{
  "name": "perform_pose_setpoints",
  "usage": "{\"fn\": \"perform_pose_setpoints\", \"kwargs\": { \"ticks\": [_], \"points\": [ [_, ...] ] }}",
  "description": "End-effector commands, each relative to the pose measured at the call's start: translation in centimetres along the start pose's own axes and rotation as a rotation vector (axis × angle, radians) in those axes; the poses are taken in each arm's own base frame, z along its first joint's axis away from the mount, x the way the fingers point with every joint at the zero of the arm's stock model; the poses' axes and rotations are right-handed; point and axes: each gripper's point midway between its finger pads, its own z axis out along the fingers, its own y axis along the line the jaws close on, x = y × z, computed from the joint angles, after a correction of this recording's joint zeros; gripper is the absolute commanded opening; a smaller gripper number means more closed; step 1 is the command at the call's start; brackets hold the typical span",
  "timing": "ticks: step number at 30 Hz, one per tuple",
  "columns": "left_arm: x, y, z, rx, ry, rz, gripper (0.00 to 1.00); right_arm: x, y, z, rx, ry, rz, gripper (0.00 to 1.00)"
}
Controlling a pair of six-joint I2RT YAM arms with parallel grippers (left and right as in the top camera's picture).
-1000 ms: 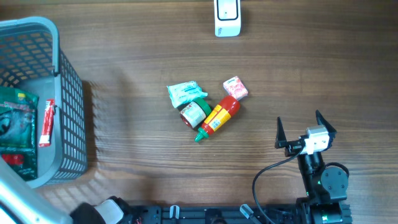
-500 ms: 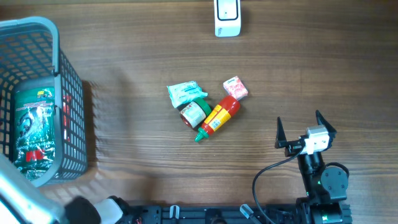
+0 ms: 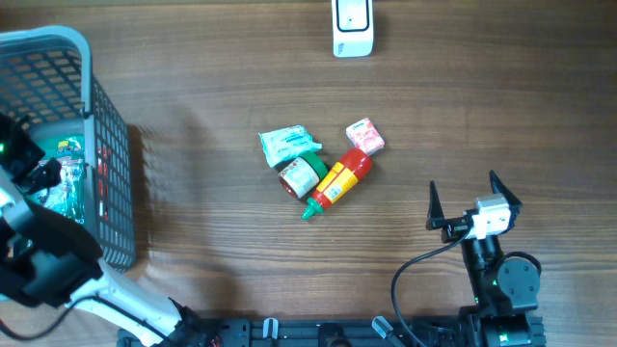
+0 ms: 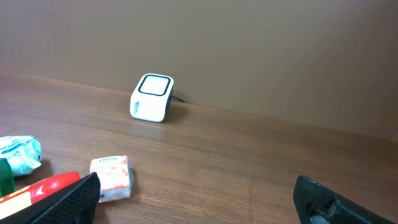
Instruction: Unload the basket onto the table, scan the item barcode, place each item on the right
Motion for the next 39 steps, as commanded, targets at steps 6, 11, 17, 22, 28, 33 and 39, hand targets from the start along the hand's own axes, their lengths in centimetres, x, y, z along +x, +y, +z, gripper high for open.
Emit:
{"fn": "perform_pose_setpoints", "kwargs": {
  "ticks": [6, 11, 17, 22, 28, 33, 39],
  "points": [
    [0.2, 0.4, 8.2, -0.199, -0.060, -0.107, 0.99, 0.0, 0.2, 0.0, -0.011, -0.002, -0.013, 1.00],
    [-1.6, 1.1, 9.9, -0.235, -0.235, -0.194, 0.95, 0.0, 0.2, 0.0, -0.011, -0.002, -0.013, 1.00],
    [-2.5, 1.4, 10.5, -0.177, -0.412, -0.272, 0.98, 0.0, 0.2, 0.0, -0.012, -0.002, -0.013, 1.00],
    [-2.0, 0.9, 12.6, -0.119, -0.440, -0.236, 0.96, 0.0, 0.2, 0.0, -0.012, -0.002, -0.013, 1.00],
    [-3.6, -0.4, 12.0, -0.033, -0.552, -0.213, 0.96, 0.0, 0.2, 0.0, -0.012, -0.002, -0.013, 1.00],
    [-4.0, -1.5, 11.8, -0.004, -0.578, -0.139, 0.89, 0.0, 0.2, 0.0, -0.011, -0.002, -0.013, 1.00],
    [-4.5, -2.1, 12.0, 0.011, -0.572, -0.139, 0.96, 0.0, 0.2, 0.0, -0.012, -0.002, -0.013, 1.00]
  ]
}}
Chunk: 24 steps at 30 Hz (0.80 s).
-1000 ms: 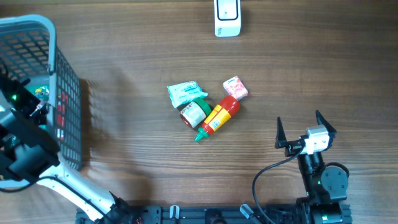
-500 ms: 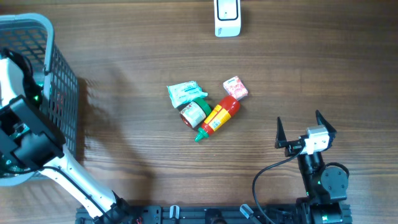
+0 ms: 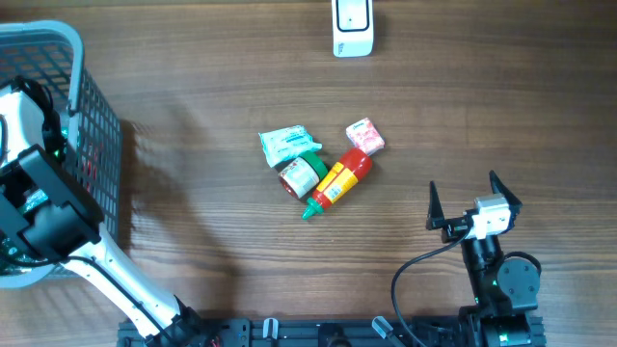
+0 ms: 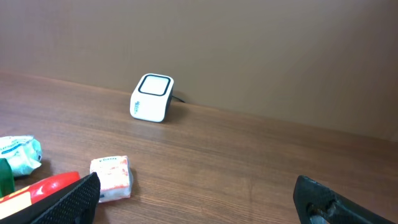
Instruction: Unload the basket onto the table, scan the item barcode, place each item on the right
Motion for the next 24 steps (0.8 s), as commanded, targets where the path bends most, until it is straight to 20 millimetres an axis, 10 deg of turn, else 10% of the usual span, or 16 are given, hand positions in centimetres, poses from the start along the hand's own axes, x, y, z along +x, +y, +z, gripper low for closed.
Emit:
{"fn": "perform_pose_setpoints", "kwargs": {
  "ticks": [1, 10, 15, 24],
  "points": [
    [-0.7, -0.1, 1.0, -0.006, -0.037, 0.012, 0.98, 0.0, 0.2, 0.0, -0.011, -0.002, -0.013, 1.00],
    [2.8, 1.9, 5.1, -0.084, 0.025, 0.033, 1.00, 0.0, 0.2, 0.0, -0.011, -0.002, -0.013, 1.00],
    [3.4, 4.9, 7.9, -0.150, 0.004, 0.071, 0.07, 0.0, 0.2, 0.0, -0.011, -0.002, -0.012, 1.00],
    [2.0, 5.6, 6.6, -0.165, -0.013, 0.085, 0.04, 0.0, 0.2, 0.0, -0.012, -0.002, -0.013, 1.00]
  ]
}}
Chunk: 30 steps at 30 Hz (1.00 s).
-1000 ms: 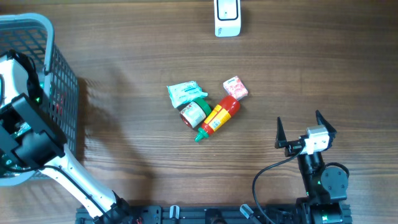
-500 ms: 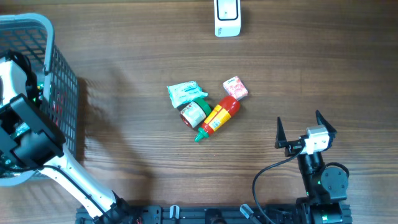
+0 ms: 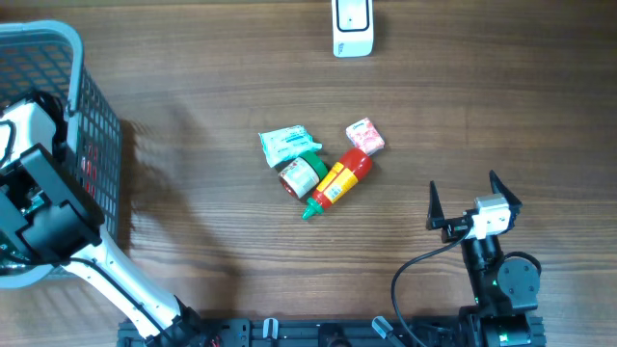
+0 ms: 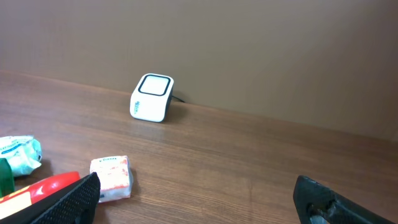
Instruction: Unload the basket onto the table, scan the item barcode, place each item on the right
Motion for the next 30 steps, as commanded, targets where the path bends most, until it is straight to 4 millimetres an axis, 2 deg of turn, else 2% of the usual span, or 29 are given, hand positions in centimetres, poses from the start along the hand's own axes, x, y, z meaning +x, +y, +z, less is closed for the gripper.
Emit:
{"fn": "perform_pose_setpoints", "kwargs": {
  "ticks": [1, 6, 8, 12, 15, 22, 25, 30],
  "points": [
    [2.2, 4.2, 2.7, -0.185, 0.077, 0.047, 0.04, 0.0, 0.2, 0.0, -0.012, -0.002, -0.013, 1.00],
    [-1.2, 1.0, -3.1, -0.065, 0.130, 0.031, 0.04, 0.0, 0.2, 0.0, -0.012, -0.002, -0.012, 1.00],
    [-3.3, -0.6, -6.5, 0.031, 0.168, 0.035, 0.04, 0.0, 0.2, 0.0, -0.011, -0.002, -0.013, 1.00],
    [-6.6, -1.7, -10.5, 0.146, 0.208, -0.005, 0.04, 0.0, 0.2, 0.0, -0.012, -0.002, -0.013, 1.00],
    [-9.1, -1.7, -13.2, 0.222, 0.231, -0.021, 0.04, 0.0, 0.2, 0.0, -0.012, -0.002, -0.013, 1.00],
    [-13.1, -0.7, -18.9, 0.395, 0.308, 0.018, 0.04, 0.0, 0.2, 0.0, -0.011, -0.002, -0.013, 1.00],
    [-14.1, -0.1, -21.5, 0.484, 0.365, 0.050, 0.04, 0.0, 0.2, 0.0, -0.011, -0.002, -0.013, 1.00],
    [-14.7, 1.6, -27.3, 0.693, 0.452, 0.180, 0.04, 0.0, 0.2, 0.0, -0.012, -0.002, -0.013, 1.00]
  ]
}}
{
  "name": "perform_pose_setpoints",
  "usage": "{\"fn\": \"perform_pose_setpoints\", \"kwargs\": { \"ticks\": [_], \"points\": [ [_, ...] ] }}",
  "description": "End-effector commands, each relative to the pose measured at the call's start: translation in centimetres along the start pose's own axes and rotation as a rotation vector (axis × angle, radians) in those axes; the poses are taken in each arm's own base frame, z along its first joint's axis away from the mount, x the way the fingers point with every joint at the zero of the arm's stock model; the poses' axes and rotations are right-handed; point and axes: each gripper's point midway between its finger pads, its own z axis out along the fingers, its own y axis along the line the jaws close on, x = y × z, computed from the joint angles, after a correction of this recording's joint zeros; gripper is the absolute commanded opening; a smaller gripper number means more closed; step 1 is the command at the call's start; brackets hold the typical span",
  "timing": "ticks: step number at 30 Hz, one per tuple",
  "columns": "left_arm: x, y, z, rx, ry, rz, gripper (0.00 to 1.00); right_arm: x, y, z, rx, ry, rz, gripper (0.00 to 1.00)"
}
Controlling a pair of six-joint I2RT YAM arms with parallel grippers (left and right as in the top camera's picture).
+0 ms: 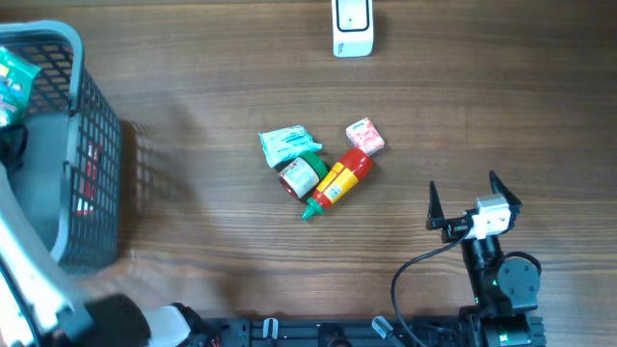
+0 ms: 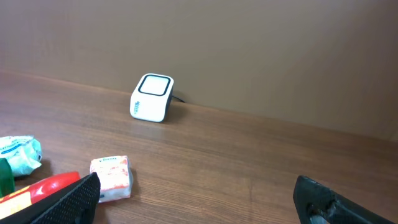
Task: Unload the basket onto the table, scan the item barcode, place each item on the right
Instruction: 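Lift the gloves pack out and lay it left of the jar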
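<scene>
At the far left edge of the overhead view a green packet (image 1: pixel 11 81) shows high over the grey basket (image 1: pixel 98 154), large and blurred. My left arm's dark wrist (image 1: pixel 12 145) sits just below it; its fingers are hidden, but the packet hangs from it. The white scanner (image 1: pixel 352 26) stands at the table's far edge, also seen as the white scanner (image 2: pixel 151 98) from the right wrist. My right gripper (image 1: pixel 465 195) rests at the front right, open and holding nothing; in its own view the right gripper (image 2: pixel 196 204) faces the scanner.
Mid-table lies a cluster: a mint tissue pack (image 1: pixel 287 145), a red jar with a green lid (image 1: pixel 299 175), a red sauce bottle (image 1: pixel 339 181) and a small pink-white pack (image 1: pixel 365 136). The basket holds more goods behind its mesh wall.
My left arm was down inside the basket with no packet showing. Now it is raised at the frame's left edge with the green packet up above the basket rim. The right arm has not moved.
At first my left gripper was low in the basket beside a green packet. At the following two moments the arm stood deep in the basket, covering its contents. Now the green packet is up over the basket. The cluster, scanner and right arm stayed put.
</scene>
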Motion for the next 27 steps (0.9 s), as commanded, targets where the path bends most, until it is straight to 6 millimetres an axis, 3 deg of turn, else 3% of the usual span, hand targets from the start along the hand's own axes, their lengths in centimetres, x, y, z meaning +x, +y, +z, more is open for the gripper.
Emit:
{"fn": "perform_pose_setpoints", "kwargs": {
  "ticks": [1, 5, 9, 16, 21, 27],
  "points": [
    [2.2, -1.0, -5.3, 0.156, 0.110, 0.181, 0.04, 0.0, 0.2, 0.0, -0.012, -0.002, -0.012, 1.00],
    [6.6, -0.7, -9.4, 0.269, 0.196, 0.408, 0.04, 0.0, 0.2, 0.0, -0.012, -0.003, -0.013, 1.00],
    [12.8, 1.1, -12.3, 0.325, 0.311, 0.635, 0.04, 0.0, 0.2, 0.0, -0.012, -0.002, -0.013, 1.00],
    [20.3, 5.1, -14.9, 0.343, 0.392, 0.907, 0.04, 0.0, 0.2, 0.0, -0.011, -0.002, -0.013, 1.00],
    [24.6, 9.0, -13.3, 0.248, 0.369, 1.101, 0.04, 0.0, 0.2, 0.0, -0.011, -0.002, -0.012, 1.00],
    [28.3, 13.1, -8.0, 0.059, 0.322, 1.203, 0.04, 0.0, 0.2, 0.0, -0.012, -0.002, -0.013, 1.00]
  ]
}}
